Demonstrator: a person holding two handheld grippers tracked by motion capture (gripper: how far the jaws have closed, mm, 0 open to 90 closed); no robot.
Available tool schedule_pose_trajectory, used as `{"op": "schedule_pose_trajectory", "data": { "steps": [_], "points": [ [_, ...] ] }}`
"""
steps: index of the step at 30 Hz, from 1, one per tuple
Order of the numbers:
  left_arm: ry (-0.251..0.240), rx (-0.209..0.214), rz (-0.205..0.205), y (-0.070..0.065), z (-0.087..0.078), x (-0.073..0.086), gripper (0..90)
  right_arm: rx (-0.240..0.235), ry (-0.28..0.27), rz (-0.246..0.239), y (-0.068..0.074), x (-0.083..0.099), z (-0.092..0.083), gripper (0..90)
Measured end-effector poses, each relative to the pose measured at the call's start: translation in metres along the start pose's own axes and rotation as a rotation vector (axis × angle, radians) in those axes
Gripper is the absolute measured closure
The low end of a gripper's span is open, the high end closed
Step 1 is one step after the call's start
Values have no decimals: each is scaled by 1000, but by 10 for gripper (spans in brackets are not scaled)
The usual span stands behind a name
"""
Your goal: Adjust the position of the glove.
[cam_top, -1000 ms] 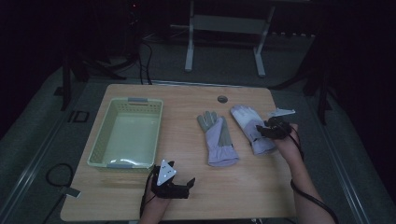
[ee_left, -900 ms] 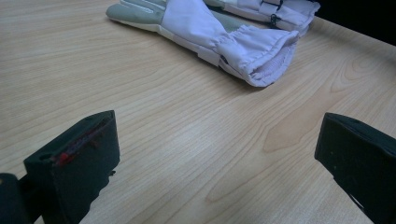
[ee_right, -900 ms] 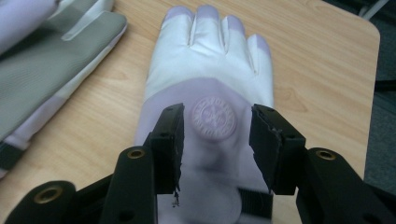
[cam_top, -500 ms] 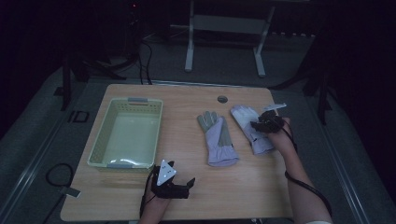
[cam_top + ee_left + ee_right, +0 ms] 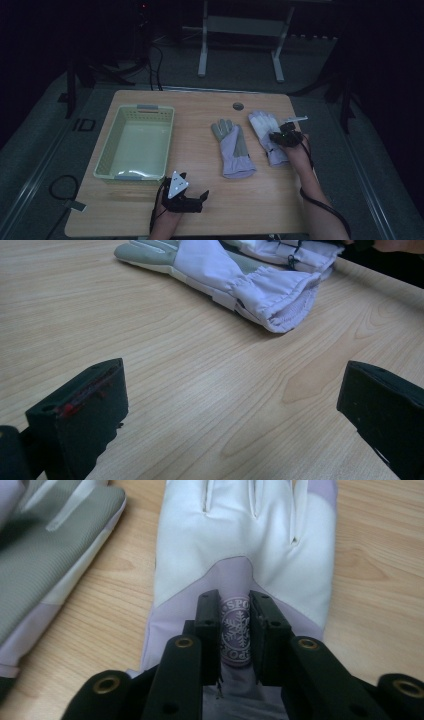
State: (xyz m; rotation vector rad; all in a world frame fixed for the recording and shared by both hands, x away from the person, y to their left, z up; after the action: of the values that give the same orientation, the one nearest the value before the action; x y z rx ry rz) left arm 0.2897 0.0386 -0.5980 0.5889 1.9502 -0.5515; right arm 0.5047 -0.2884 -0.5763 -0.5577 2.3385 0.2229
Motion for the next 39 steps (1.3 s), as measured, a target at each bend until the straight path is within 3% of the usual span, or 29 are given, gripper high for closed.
{"op": "schedule_pose_trajectory", "data": {
  "steps": [4,8,14,18,20,24,27,32,36,39],
  "points": [
    [-3,-3,-2,0,0,0,0,30,-20,38,5,0,-22,781],
    [-4,-6,6,0,0,0,0,44,-66,82,7,-2,-55,785],
    [-1,-8,9,0,0,0,0,75,-124,171,10,-4,-104,789],
    [-1,-9,11,-1,0,0,0,83,-154,246,12,2,-121,788],
    [-1,-8,11,-1,0,0,0,107,-132,240,14,9,-118,788],
    [-2,-6,11,-1,0,0,0,107,-99,288,14,28,-102,788],
    [-2,-4,12,-1,0,0,0,129,-65,296,12,39,-86,787],
    [0,-3,12,-1,0,0,0,135,-32,320,7,46,-67,783],
    [3,1,15,-1,0,0,0,152,-7,302,5,48,-54,756],
    [1,2,13,-1,0,0,0,161,13,257,4,48,-47,715]
  ]
}}
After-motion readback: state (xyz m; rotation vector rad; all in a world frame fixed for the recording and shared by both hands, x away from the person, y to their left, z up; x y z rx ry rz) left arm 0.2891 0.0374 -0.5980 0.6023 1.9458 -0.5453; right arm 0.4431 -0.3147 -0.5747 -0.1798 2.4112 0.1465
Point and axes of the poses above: each handheld gripper's, and its own axes: z roughly forward along the jaws, x roughly out of its underside, y roughly to its left, the point moved 7 cm from there along z, roughly forward along the jaws, and after that the axes turned 1 degree about -y, right-handed, at the moved point
